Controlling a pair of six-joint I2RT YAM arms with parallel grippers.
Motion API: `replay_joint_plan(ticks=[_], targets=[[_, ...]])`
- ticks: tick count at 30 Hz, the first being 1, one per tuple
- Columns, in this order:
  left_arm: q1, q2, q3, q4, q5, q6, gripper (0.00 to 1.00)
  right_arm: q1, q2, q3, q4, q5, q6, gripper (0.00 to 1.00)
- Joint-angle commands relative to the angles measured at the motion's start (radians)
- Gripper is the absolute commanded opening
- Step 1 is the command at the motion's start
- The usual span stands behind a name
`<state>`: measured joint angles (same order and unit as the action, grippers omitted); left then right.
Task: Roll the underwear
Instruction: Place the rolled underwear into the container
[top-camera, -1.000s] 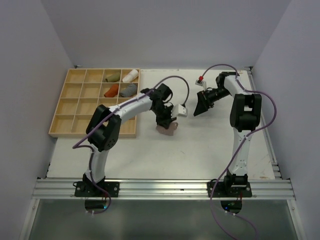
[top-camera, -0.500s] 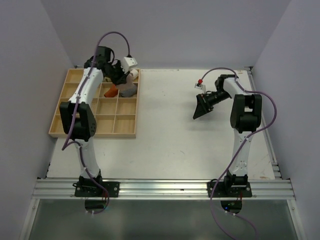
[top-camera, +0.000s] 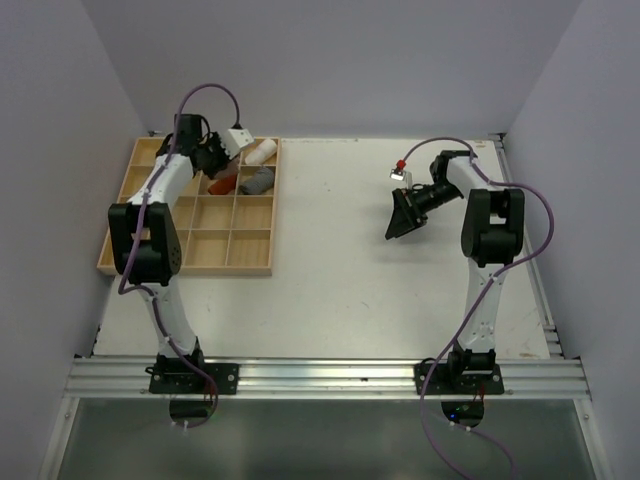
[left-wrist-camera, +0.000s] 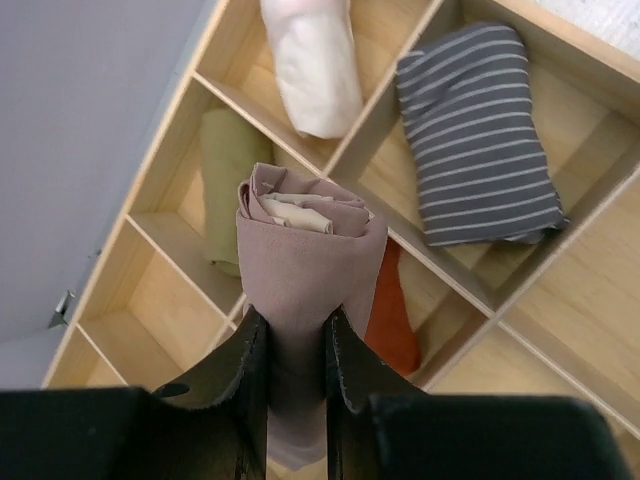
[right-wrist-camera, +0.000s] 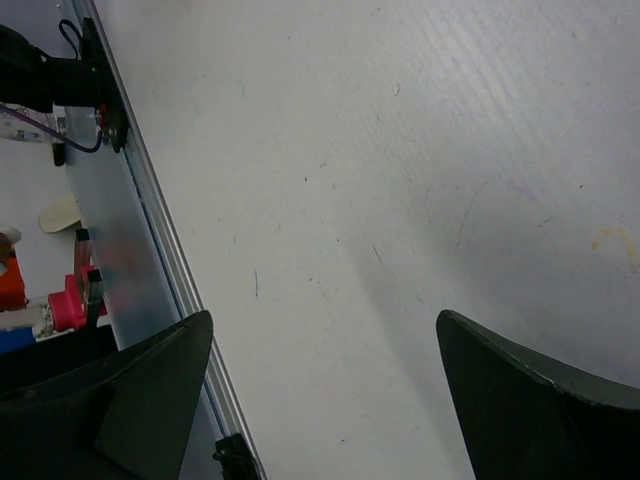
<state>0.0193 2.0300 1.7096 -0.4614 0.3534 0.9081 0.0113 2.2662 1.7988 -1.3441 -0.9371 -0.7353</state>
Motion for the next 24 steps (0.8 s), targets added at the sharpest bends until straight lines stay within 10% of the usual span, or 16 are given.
replay_joint_plan(ticks=[1, 24], targets=[[-0.037, -0.114, -0.103, 0.148, -0.027, -0.017, 0.0, 0.001, -0.079, -0.024, -0.133, -0.022, 0.017, 0.98], [-0.205, -0.271, -0.575, 0.146, -0.024, -0.164, 0.0, 0.001, -0.088, -0.098, -0.141, -0.028, -0.027, 0.99]])
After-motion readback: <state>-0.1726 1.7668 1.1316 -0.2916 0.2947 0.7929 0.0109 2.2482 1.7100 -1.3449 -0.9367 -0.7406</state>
